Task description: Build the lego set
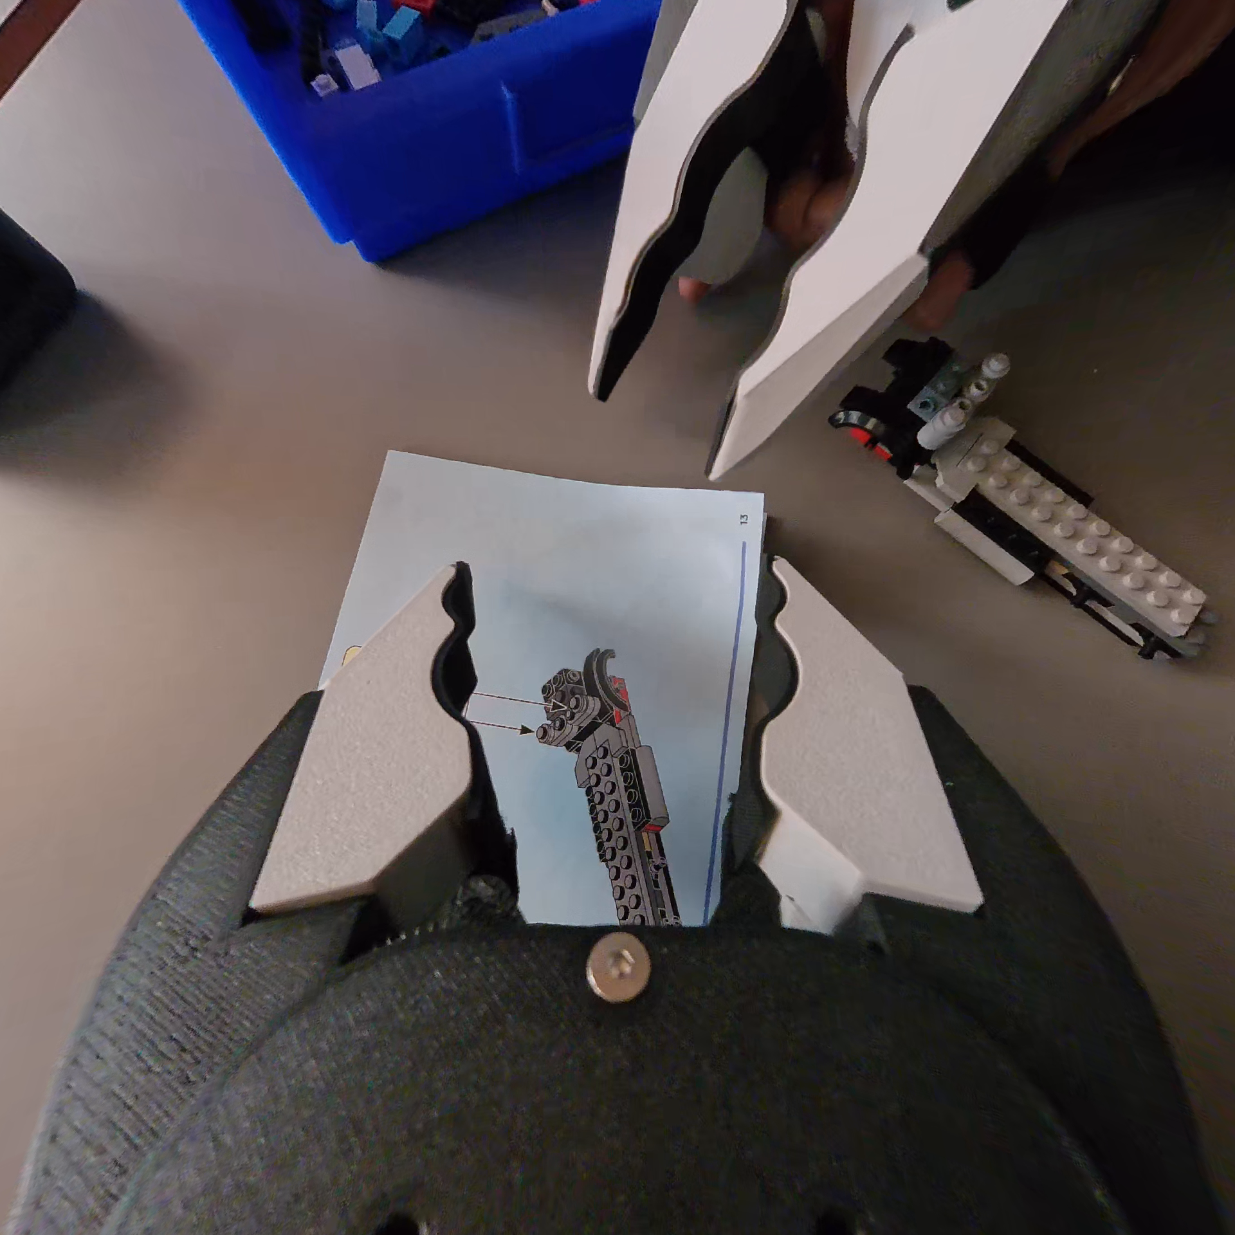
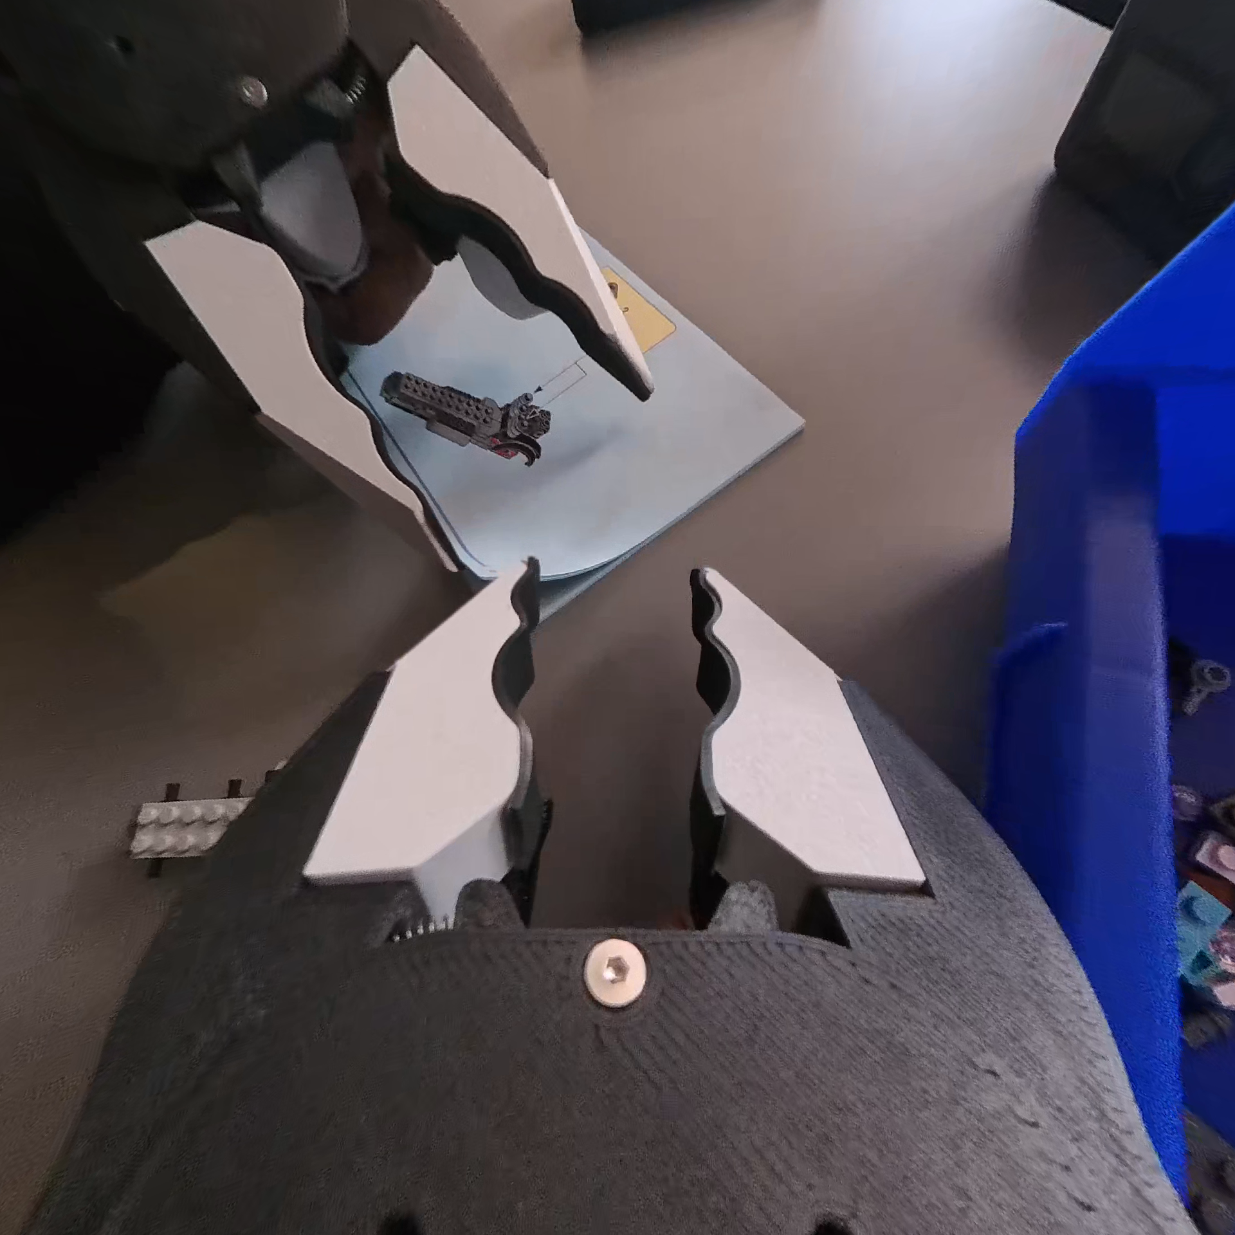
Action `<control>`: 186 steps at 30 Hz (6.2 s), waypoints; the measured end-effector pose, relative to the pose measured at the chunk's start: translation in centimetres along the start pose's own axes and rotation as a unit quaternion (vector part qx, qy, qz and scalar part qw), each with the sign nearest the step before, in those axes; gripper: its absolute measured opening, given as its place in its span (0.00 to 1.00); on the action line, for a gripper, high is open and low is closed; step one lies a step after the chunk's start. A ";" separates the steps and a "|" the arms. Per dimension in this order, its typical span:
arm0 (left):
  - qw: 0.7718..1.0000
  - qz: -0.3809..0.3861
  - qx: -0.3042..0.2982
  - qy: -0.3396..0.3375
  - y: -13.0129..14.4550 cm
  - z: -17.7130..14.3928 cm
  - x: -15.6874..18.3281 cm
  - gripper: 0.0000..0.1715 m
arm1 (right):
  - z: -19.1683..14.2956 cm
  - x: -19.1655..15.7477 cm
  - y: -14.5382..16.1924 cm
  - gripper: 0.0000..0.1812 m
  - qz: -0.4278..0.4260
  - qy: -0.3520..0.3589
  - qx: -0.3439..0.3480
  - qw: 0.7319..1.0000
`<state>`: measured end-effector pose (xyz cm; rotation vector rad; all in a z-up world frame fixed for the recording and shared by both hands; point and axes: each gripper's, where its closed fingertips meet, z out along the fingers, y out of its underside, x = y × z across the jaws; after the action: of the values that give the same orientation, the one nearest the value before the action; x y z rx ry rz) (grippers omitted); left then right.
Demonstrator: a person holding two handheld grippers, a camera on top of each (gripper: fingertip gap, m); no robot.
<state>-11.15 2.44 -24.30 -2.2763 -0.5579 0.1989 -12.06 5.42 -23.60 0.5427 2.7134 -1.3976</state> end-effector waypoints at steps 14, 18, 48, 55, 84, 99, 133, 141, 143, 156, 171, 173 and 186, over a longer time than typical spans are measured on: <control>1.000 -0.008 0.003 0.000 0.1 -0.3 -0.3 0.50 | 0.4 -0.4 0.5 0.25 -0.014 -0.007 -0.018 1.000; 1.000 -0.012 0.008 0.000 0.0 -0.5 -0.4 0.50 | 0.5 -0.5 0.5 0.25 -0.018 -0.006 -0.021 1.000; 0.998 -0.045 0.024 0.019 -0.2 -1.1 -0.5 0.50 | 1.2 -0.7 0.5 0.26 -0.019 -0.030 -0.038 0.999; 0.997 -0.059 0.029 0.032 -0.3 -1.1 -0.2 0.50 | 1.2 -0.8 0.6 0.26 -0.021 -0.029 -0.038 0.999; 0.993 -0.099 0.022 0.059 0.5 -0.7 -0.1 0.50 | 1.1 -1.0 0.6 0.28 -0.023 -0.042 -0.038 0.998; 0.992 -0.105 0.026 0.062 0.4 -0.8 -0.1 0.50 | 0.2 -1.1 -0.4 0.29 0.011 -0.075 0.003 0.997; 0.992 -0.110 0.027 0.063 0.5 -0.8 -0.2 0.50 | 1.0 -0.2 -0.2 0.29 0.002 -0.020 -0.014 1.000; 0.996 -0.085 0.013 0.038 0.4 -1.0 -0.3 0.50 | 1.2 -0.2 0.1 0.29 -0.009 -0.012 -0.024 1.000; 0.997 -0.074 0.010 0.019 0.2 -1.1 -0.3 0.50 | 1.2 -0.2 0.0 0.29 -0.009 -0.010 -0.024 1.000; 0.990 -0.065 0.068 -0.109 -0.8 -1.8 3.0 0.31 | 1.2 0.0 -0.1 0.29 -0.007 -0.006 -0.020 1.000; 0.971 -0.135 0.100 -0.169 -0.4 -2.6 1.8 0.00 | 1.0 0.0 -0.4 0.29 -0.005 -0.004 -0.010 1.000; 0.960 -0.189 0.141 -0.152 -0.5 -3.6 1.5 0.00 | 1.0 0.1 -0.4 0.29 -0.003 -0.004 -0.007 1.000; 0.897 -0.316 0.280 -0.130 0.6 -9.1 0.3 0.00 | 0.8 0.3 -0.6 0.29 -0.001 0.009 -0.001 1.000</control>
<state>-7.87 -3.78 -18.41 -1.4297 -1.1796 0.2930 -12.66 4.56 -23.74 0.5544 2.7293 -1.3987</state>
